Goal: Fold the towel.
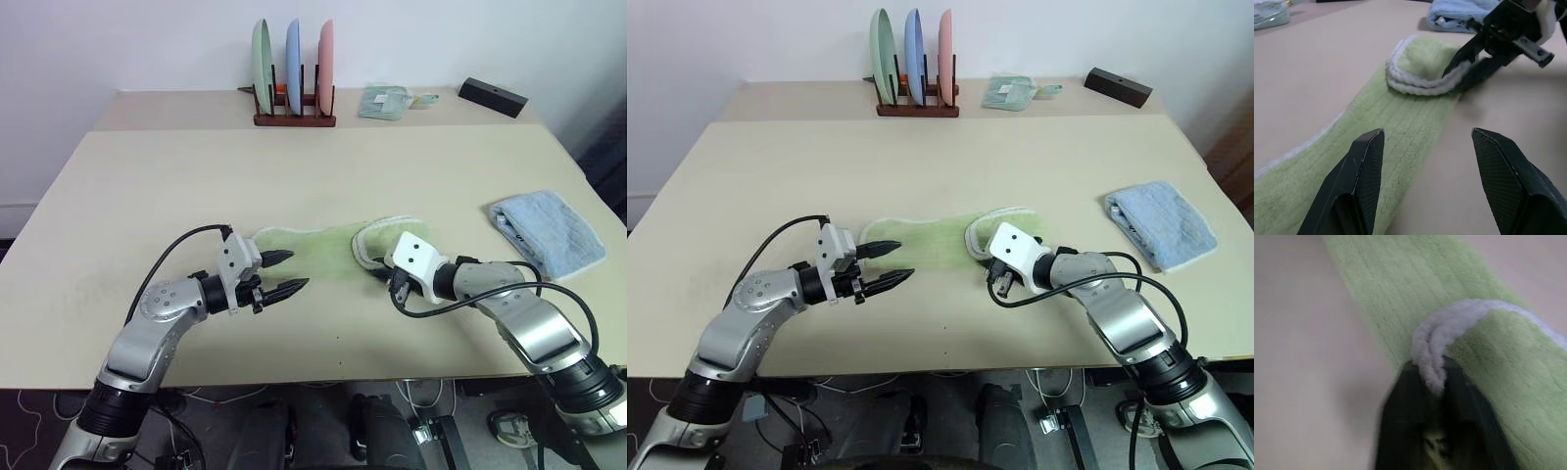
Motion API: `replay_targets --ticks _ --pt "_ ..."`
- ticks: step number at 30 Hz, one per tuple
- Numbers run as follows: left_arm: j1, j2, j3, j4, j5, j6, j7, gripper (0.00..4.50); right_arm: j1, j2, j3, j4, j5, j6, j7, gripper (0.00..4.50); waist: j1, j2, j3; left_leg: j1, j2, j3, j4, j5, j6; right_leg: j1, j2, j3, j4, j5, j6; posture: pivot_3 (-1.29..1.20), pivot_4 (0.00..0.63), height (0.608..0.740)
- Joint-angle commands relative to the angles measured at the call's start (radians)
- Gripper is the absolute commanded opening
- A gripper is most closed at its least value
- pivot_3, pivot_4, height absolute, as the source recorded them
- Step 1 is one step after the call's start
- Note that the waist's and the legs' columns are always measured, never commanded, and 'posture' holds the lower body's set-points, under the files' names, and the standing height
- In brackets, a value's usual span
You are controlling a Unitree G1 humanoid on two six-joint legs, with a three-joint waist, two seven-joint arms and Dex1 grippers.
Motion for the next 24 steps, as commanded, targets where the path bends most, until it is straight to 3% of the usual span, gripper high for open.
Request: replay_targets --ticks 1,4,5,8,10,11,15,24 --pt "0.026 0.007 0.018 -0.052 -0.013 0.016 0.007 2.9 0.033 -0.019 -0.14 -0.08 0.095 -0.037 0.068 2.77 0.0 0.0 0.0 0.0 0.0 0.0 0.0 0.0 0.0 0.0 0.0 0.0 0.0 0.0 0.0 0.0 0.15 0.737" --pt "0.058 0.014 0.027 -0.07 -0.018 0.026 0.011 2.9 0.085 -0.026 -0.262 -0.11 0.235 -0.028 0.164 2.77 0.0 0.0 0.0 0.0 0.0 0.0 0.0 0.0 0.0 0.0 0.0 0.0 0.0 0.0 0.0 0.0 0.15 0.737" --pt "0.069 0.016 0.032 -0.077 -0.021 0.031 0.015 2.9 0.09 -0.013 -0.301 -0.098 0.275 -0.019 0.174 2.53 -0.001 0.0 0.0 0.0 0.0 0.0 0.0 0.0 0.0 0.0 0.0 0.0 0.0 0.0 0.0 0.0 0.15 0.737" --pt "0.091 0.018 0.038 -0.092 -0.024 0.037 0.023 2.9 0.052 0.034 -0.362 -0.019 0.313 0.028 0.117 1.26 -0.002 0.0 0.0 0.001 0.0 0.0 0.0 0.0 0.0 0.001 0.0 0.0 0.0 0.0 0.0 0.0 0.15 0.737" --pt "0.104 0.014 0.038 -0.101 -0.028 0.044 0.033 2.9 0.007 0.065 -0.346 0.064 0.245 -0.001 0.054 0.29 -0.003 0.0 0.0 0.001 0.0 0.0 0.0 0.0 0.0 0.001 -0.001 0.0 0.0 -0.001 -0.003 0.0 0.15 0.737" --pt "0.109 0.013 0.038 -0.104 -0.03 0.047 0.037 2.9 -0.01 0.076 -0.338 0.094 0.22 -0.012 0.032 0.07 -0.002 0.0 0.0 0.001 0.0 0.0 0.0 0.0 0.0 0.001 -0.001 0.0 0.0 -0.001 -0.003 0.0 0.15 0.737" --pt "0.149 -0.014 0.027 -0.145 -0.044 0.076 0.071 2.9 -0.061 0.216 -0.3 0.309 0.131 -0.119 -0.061 0.07 -0.003 -0.001 -0.001 0.001 0.0 0.0 0.0 0.0 0.0 0.0 -0.001 0.0 0.001 -0.001 -0.003 0.0 0.15 0.737" --pt "0.255 -0.033 0.022 -0.225 -0.047 0.124 0.14 2.9 -0.038 0.242 -0.181 0.5 -0.054 -0.294 -0.063 0.07 -0.005 0.0 0.0 0.001 -0.001 0.001 0.0 0.0 0.0 0.0 -0.001 0.0 0.001 0.0 -0.001 0.0 0.15 0.737"
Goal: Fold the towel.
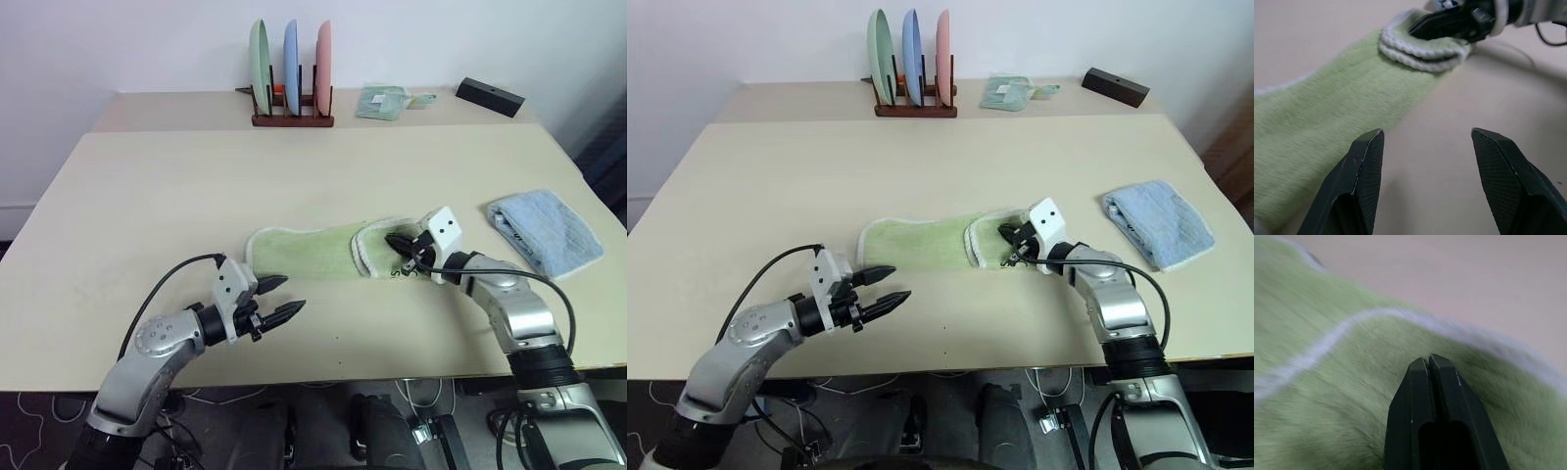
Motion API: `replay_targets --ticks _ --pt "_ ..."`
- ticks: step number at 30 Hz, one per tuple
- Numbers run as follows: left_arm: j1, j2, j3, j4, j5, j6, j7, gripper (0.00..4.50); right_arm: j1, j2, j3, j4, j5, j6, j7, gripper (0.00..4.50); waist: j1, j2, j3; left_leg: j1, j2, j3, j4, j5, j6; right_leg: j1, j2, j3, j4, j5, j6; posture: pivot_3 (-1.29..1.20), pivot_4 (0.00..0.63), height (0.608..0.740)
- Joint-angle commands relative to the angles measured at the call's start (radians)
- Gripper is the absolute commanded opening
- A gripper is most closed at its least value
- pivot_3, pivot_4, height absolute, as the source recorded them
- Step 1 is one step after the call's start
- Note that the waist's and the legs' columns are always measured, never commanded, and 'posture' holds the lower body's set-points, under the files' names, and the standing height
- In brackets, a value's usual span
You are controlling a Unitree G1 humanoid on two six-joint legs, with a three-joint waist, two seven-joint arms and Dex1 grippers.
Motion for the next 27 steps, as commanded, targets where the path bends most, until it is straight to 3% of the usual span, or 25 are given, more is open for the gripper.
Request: replay_targets --ticks 1,4,6,7,9,13,16,22,27 --pt "0.037 -0.005 0.007 -0.055 -0.01 0.014 0.029 2.9 0.017 -0.011 0.013 0.014 -0.051 -0.055 0.007 0.07 0.001 0.0 0.0 0.0 0.0 0.0 0.0 0.0 0.0 0.0 0.0 0.0 0.0 0.0 0.0 0.0 0.15 0.737" --pt "0.071 -0.009 0.01 -0.073 -0.016 0.033 0.053 2.9 0.022 -0.007 -0.002 0.004 -0.046 -0.08 0.017 0.07 0.003 0.0 0.0 0.001 0.0 -0.001 0.0 0.0 0.0 0.001 0.001 0.0 0.0 -0.001 -0.002 0.0 0.15 0.737" --pt "0.096 -0.018 0.025 -0.088 -0.021 0.046 0.084 2.9 0.01 0.023 -0.076 -0.048 0.074 -0.001 0.033 0.07 0.003 0.0 0.0 0.001 0.0 -0.001 0.0 0.0 0.0 0.001 0.0 0.0 0.0 -0.001 -0.002 0.0 0.15 0.737" --pt "0.107 -0.034 0.052 -0.094 -0.057 0.092 0.116 2.9 0.003 0.029 -0.117 -0.088 0.157 0.058 0.059 0.28 0.003 0.0 0.0 0.001 0.0 -0.001 0.0 0.0 0.0 0.001 0.0 0.0 0.0 -0.001 -0.002 0.0 0.15 0.737" --pt "0.126 -0.079 0.117 -0.11 -0.147 0.162 0.179 3.14 0.001 0.013 -0.166 -0.183 0.282 0.15 0.123 0.86 0.002 0.0 0.0 0.0 0.001 -0.001 0.0 0.0 0.0 0.001 0.0 0.0 0.0 -0.001 -0.001 0.0 0.15 0.737" --pt "0.148 -0.144 0.203 -0.151 -0.265 0.258 0.284 4.5 -0.008 -0.049 -0.201 -0.348 0.426 0.294 0.193 2.73 0.004 0.0 0.0 0.0 0.001 -0.003 0.0 0.0 0.0 0.0 -0.002 0.0 0.0 0.0 0.001 0.0 0.15 0.737" --pt "0.136 -0.204 0.232 -0.147 -0.316 0.359 0.422 4.5 -0.029 -0.07 -0.196 -0.401 0.444 0.325 0.189 4.14 0.003 0.0 0.0 0.0 0.001 -0.003 0.0 0.0 0.0 0.001 -0.002 -0.001 0.0 -0.001 -0.002 0.0 0.15 0.737" --pt "0.075 -0.418 0.342 -0.103 -0.496 0.458 0.717 4.5 -0.042 -0.057 -0.169 -0.387 0.402 0.305 0.165 4.14 0.005 0.0 0.0 0.0 -0.001 -0.003 0.0 0.0 0.0 0.002 -0.002 -0.001 0.0 0.0 0.0 0.0 0.15 0.737" --pt "0.013 -0.463 0.377 -0.067 -0.583 0.472 0.812 4.5 -0.007 -0.054 -0.143 -0.395 0.375 0.282 0.169 4.14 0.006 0.0 -0.001 0.001 -0.001 -0.003 0.0 0.0 0.0 0.002 -0.001 -0.001 0.001 0.0 0.0 0.0 0.15 0.737"
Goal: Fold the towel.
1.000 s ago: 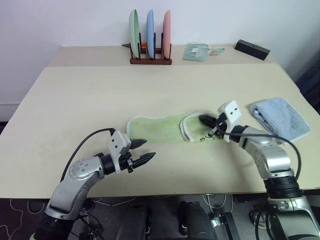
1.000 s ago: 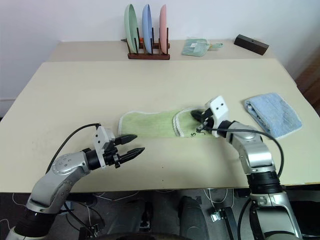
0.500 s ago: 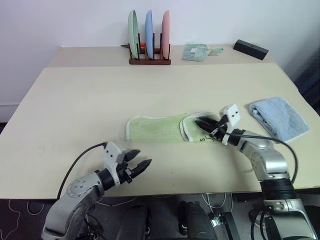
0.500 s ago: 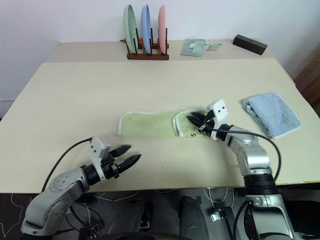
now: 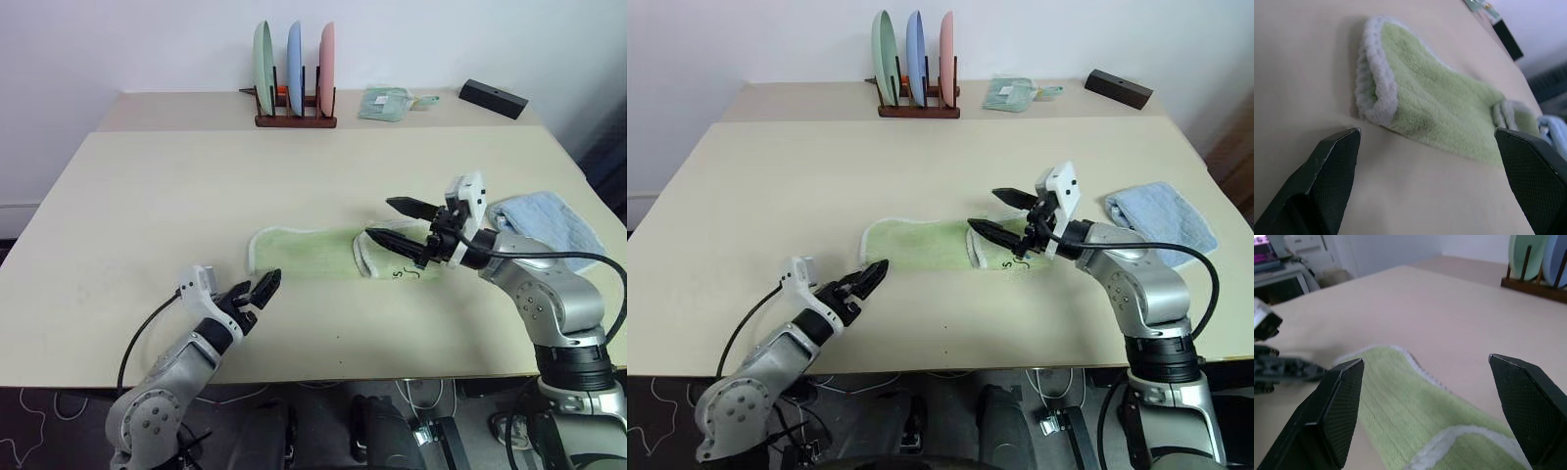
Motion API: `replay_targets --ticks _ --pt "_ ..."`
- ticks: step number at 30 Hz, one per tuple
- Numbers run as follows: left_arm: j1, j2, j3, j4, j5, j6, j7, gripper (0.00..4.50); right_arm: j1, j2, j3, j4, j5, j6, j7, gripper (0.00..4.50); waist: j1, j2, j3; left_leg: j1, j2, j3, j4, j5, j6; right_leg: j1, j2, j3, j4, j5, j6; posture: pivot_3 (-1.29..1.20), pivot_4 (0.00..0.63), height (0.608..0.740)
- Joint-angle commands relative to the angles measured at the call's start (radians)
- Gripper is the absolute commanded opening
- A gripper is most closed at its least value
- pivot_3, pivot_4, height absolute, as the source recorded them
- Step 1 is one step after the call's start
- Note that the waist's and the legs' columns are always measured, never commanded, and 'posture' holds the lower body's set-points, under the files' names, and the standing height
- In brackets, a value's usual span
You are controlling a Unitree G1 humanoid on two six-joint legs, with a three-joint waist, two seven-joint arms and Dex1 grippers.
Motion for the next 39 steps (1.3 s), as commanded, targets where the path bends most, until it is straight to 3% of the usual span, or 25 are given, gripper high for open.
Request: replay_targets --ticks 1,4,10,13,20,26,34,39 --pt "-0.06 -0.012 0.049 0.066 -0.092 0.02 0.075 4.5 0.011 0.008 0.0 -0.045 0.013 -0.007 0.001 4.14 0.0 0.0 0.0 0.0 0.0 0.0 0.0 0.0 0.0 0.0 0.0 0.0 0.0 0.0 -0.001 0.0 0.15 0.737" --pt "-0.174 -0.021 0.064 0.163 -0.189 0.048 0.126 4.5 0.031 0.013 0.012 -0.095 0.043 0.021 0.007 4.14 0.001 0.0 0.0 0.0 0.0 -0.001 0.001 0.0 0.0 0.0 0.0 0.0 0.0 -0.001 -0.001 0.0 0.15 0.737" --pt "-0.262 0.011 0.025 0.29 -0.18 0.097 0.13 4.5 0.065 0.012 0.029 -0.138 0.032 0.024 -0.005 4.14 0.001 0.0 0.0 0.0 -0.001 0.0 0.001 0.0 0.0 0.001 0.001 0.0 0.0 0.001 0.001 0.0 0.15 0.737" --pt "-0.267 0.019 0.039 0.309 -0.173 0.07 0.128 3.66 0.092 0.011 0.029 -0.158 0.035 0.023 -0.011 4.21 0.002 0.0 0.0 0.0 -0.002 0.0 0.001 0.0 0.0 0.001 0.001 0.0 -0.001 0.001 0.001 0.0 0.15 0.737" --pt "-0.271 0.049 0.077 0.305 -0.17 0.01 0.1 0.03 0.141 0.002 0.031 -0.176 0.021 0.006 -0.01 4.21 -0.001 -0.001 0.0 0.0 -0.001 -0.001 0.001 0.0 0.0 0.001 0.0 0.0 -0.001 0.0 0.0 0.0 0.15 0.737" --pt "-0.232 0.144 0.098 0.225 -0.152 -0.042 -0.014 0.03 0.143 -0.01 0.032 -0.164 -0.005 -0.012 0.0 4.21 -0.005 -0.001 0.0 0.0 -0.001 0.0 0.0 0.0 0.0 0.0 0.001 0.0 -0.001 -0.001 -0.001 0.0 0.15 0.737" --pt "-0.19 0.388 0.242 0.176 -0.198 -0.074 -0.185 0.03 0.128 -0.032 0.016 -0.125 -0.023 -0.03 0.003 4.21 -0.001 -0.001 0.0 0.0 0.0 0.0 0.0 0.0 -0.001 0.0 0.0 0.0 -0.001 -0.001 -0.002 0.0 0.15 0.737" --pt "-0.292 0.468 0.069 0.107 -0.149 -0.031 -0.272 0.03 0.113 -0.032 0.025 -0.059 -0.068 -0.072 0.009 4.21 0.012 -0.001 0.0 -0.001 -0.002 0.0 0.0 0.0 -0.001 0.001 -0.001 0.0 -0.002 -0.001 -0.002 0.0 0.15 0.737"
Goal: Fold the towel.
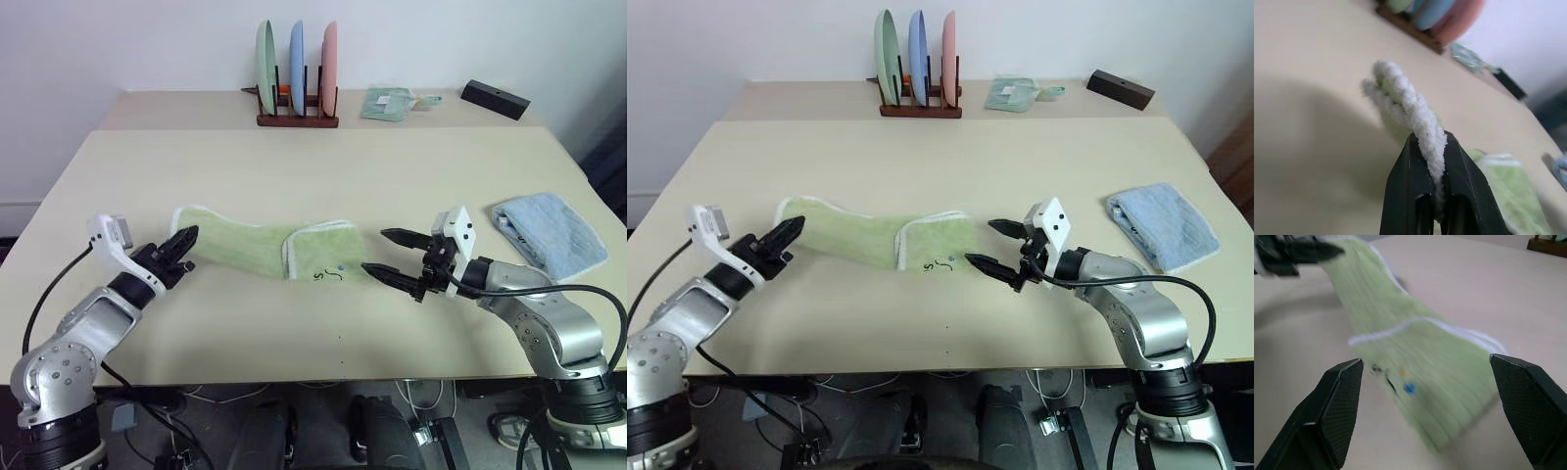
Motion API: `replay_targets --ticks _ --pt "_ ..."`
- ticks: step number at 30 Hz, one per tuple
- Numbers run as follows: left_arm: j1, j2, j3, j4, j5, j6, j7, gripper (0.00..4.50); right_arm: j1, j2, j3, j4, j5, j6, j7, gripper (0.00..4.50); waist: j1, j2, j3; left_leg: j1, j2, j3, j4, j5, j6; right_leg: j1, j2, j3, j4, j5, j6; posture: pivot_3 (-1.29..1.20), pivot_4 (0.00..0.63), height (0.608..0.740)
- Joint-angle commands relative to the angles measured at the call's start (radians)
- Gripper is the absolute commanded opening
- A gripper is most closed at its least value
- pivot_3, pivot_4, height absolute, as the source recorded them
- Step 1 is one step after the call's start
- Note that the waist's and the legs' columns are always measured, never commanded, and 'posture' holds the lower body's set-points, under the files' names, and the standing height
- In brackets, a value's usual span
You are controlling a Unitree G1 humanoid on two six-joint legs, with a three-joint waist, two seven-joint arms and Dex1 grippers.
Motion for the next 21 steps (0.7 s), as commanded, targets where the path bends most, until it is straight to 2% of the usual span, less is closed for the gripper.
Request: replay_targets --ticks 1,4,7,8,11,14,19,21 --pt "-0.1 0.016 -0.162 -0.089 0.036 0.027 -0.063 0.03 -0.027 -0.005 -0.006 0.027 -0.025 -0.045 0.008 4.21 0.005 0.0 0.0 0.0 0.0 0.0 0.0 0.0 0.0 0.0 0.0 0.0 0.0 0.0 0.0 0.0 0.15 0.737" --pt "-0.201 0.004 -0.311 -0.099 0.103 0.04 -0.094 0.03 -0.035 0.001 -0.001 0.054 -0.038 -0.06 0.012 4.21 0.006 0.0 0.0 0.0 -0.001 0.001 0.0 0.003 -0.005 0.0 0.0 0.001 0.0 0.0 0.0 0.0 0.15 0.737" --pt "-0.333 -0.048 -0.475 -0.047 0.188 0.069 -0.11 0.03 -0.031 0.004 -0.002 0.068 -0.048 -0.073 0.01 4.21 0.012 0.0 0.0 0.0 0.0 0.001 0.0 0.004 -0.006 0.0 0.001 0.0 0.0 0.001 0.001 0.0 0.15 0.737" --pt "-0.406 -0.086 -0.598 0.02 0.273 0.079 -0.121 0.03 -0.032 0.004 -0.008 0.084 -0.07 -0.083 -0.013 4.21 0.015 0.0 0.0 0.0 -0.001 0.001 0.0 0.004 -0.006 0.0 0.001 0.0 0.0 0.001 0.002 0.0 0.15 0.737" --pt "-0.515 -0.142 -0.809 0.139 0.446 0.073 -0.162 0.03 -0.038 0.003 -0.023 0.114 -0.107 -0.106 -0.052 4.21 0.015 0.0 0.0 0.0 -0.002 0.001 0.0 0.003 -0.004 0.002 0.001 0.0 -0.001 0.002 0.003 0.0 0.15 0.737" --pt "-0.543 -0.208 -0.852 0.238 0.526 0.06 -0.159 0.03 -0.032 0.001 -0.035 0.112 -0.113 -0.114 -0.065 4.21 0.0 -0.001 0.0 0.0 -0.001 0.003 0.0 0.0 0.001 0.0 0.001 0.002 -0.001 0.002 0.004 0.0 0.15 0.737" --pt "-0.534 -0.235 -0.883 0.303 0.626 0.069 -0.181 0.03 -0.014 0.001 -0.048 0.107 -0.121 -0.126 -0.08 4.21 -0.012 0.0 0.0 0.0 0.002 0.002 -0.002 0.0 0.001 -0.001 0.004 0.001 0.0 0.002 0.006 0.0 0.15 0.737" --pt "-0.521 -0.248 -0.856 0.3 0.632 0.067 -0.194 0.63 -0.012 0.004 -0.046 0.111 -0.125 -0.132 -0.082 4.21 -0.011 0.0 0.0 0.0 0.002 0.002 -0.001 0.0 0.001 -0.001 0.004 0.001 0.0 0.002 0.005 0.0 0.15 0.737"
